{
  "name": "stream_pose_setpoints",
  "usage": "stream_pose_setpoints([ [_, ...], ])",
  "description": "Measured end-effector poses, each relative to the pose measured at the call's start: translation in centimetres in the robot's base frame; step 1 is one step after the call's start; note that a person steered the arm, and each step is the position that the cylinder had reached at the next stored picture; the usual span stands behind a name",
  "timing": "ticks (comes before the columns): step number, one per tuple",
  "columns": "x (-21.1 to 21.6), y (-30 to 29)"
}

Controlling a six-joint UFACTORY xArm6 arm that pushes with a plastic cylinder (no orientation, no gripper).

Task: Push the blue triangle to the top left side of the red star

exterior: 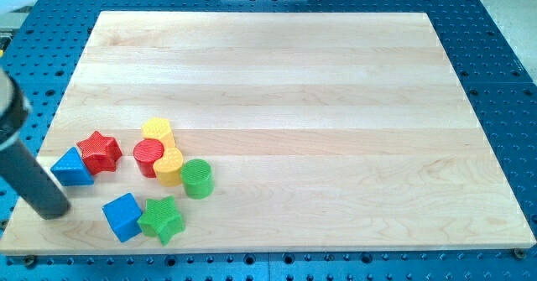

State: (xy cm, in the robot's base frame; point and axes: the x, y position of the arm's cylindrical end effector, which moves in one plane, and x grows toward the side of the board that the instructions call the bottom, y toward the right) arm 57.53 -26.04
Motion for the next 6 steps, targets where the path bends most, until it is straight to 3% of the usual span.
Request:
stream_pose_setpoints([
  [1,-3.1,0.4],
  [4,-11.0,9.2],
  [5,-11.4,8.1],
  [6,-9.0,3.5],
])
